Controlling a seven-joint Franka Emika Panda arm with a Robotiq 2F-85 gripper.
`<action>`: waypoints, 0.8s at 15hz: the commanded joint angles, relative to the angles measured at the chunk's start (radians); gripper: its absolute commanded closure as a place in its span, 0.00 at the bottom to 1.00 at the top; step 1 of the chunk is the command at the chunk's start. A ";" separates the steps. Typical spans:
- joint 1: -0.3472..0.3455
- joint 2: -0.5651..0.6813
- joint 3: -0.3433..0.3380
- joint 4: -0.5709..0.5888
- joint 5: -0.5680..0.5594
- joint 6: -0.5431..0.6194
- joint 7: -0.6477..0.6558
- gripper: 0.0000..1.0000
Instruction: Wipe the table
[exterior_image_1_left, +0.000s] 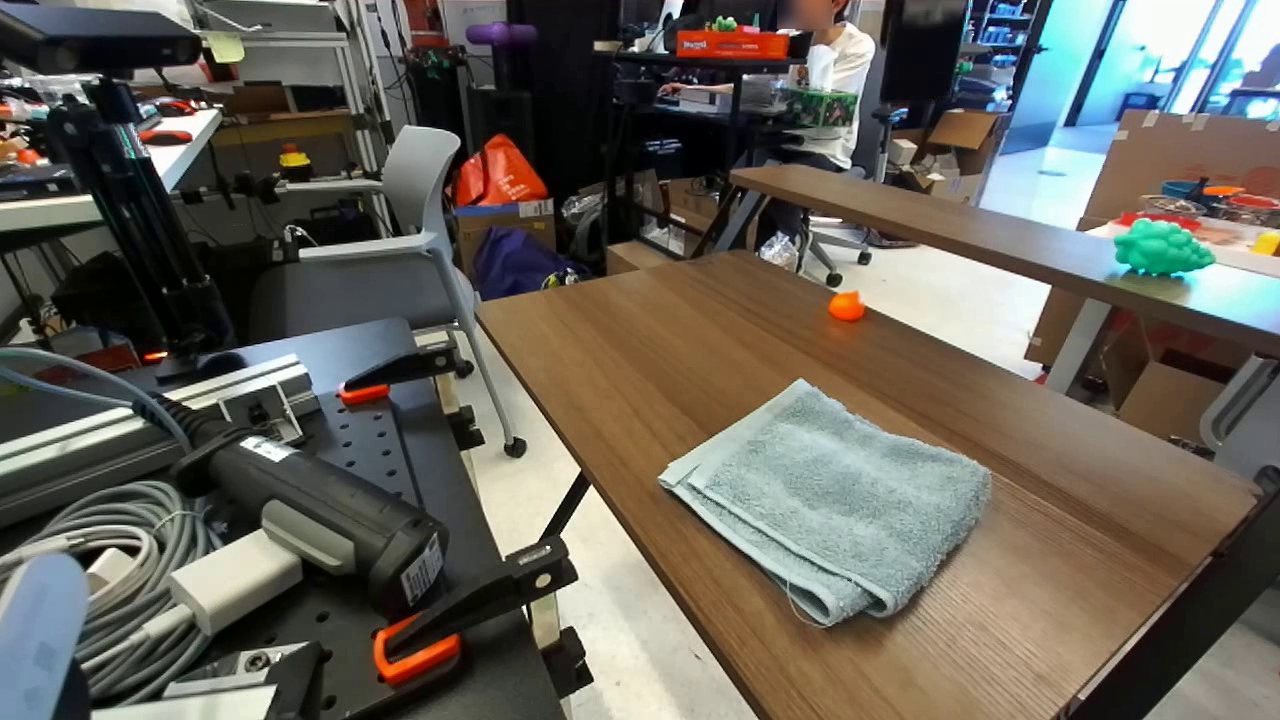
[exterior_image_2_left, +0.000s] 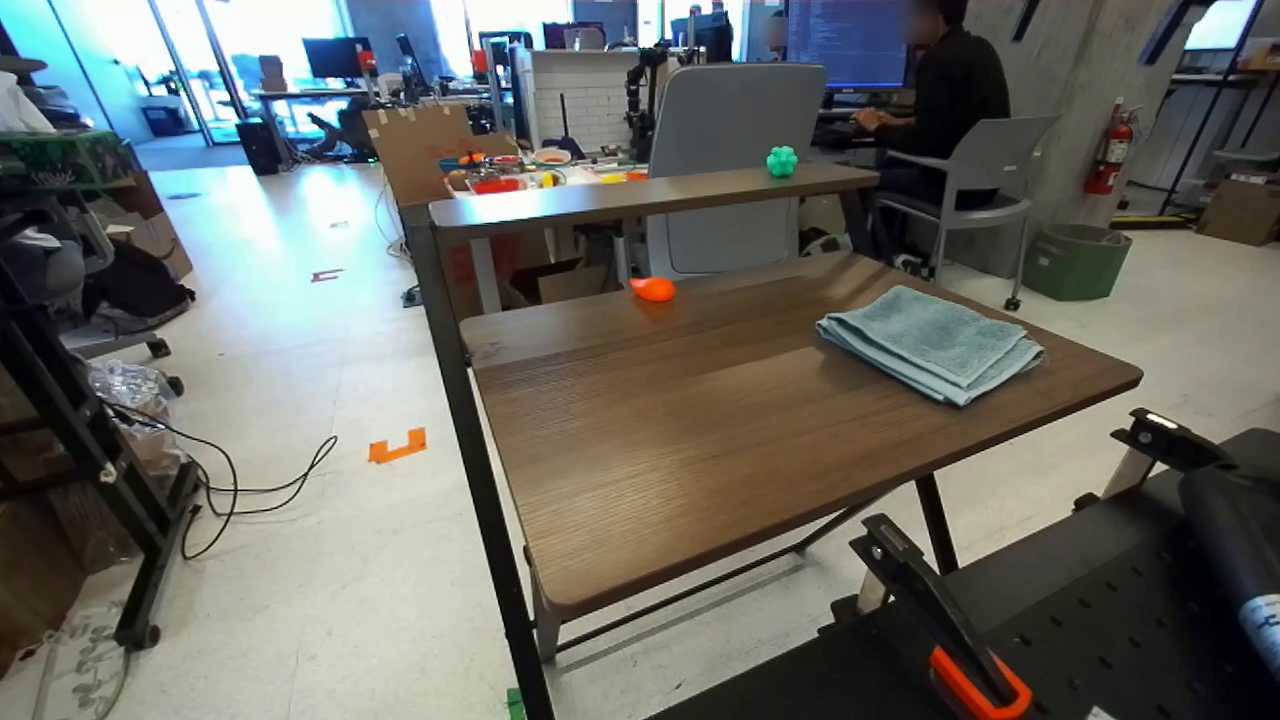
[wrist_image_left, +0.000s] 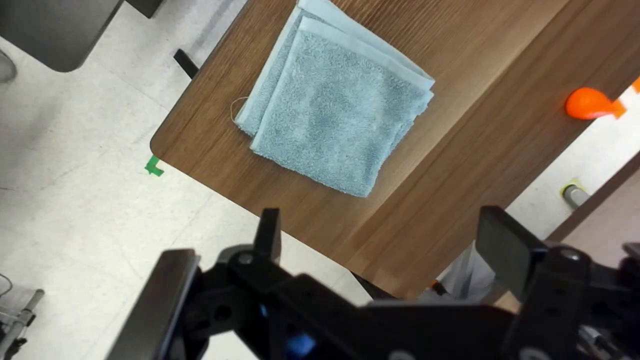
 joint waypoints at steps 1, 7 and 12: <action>0.006 0.154 0.005 0.046 -0.075 0.034 0.165 0.00; 0.024 0.233 -0.014 0.037 -0.016 0.000 0.127 0.00; 0.036 0.264 -0.017 0.058 -0.035 0.007 0.169 0.00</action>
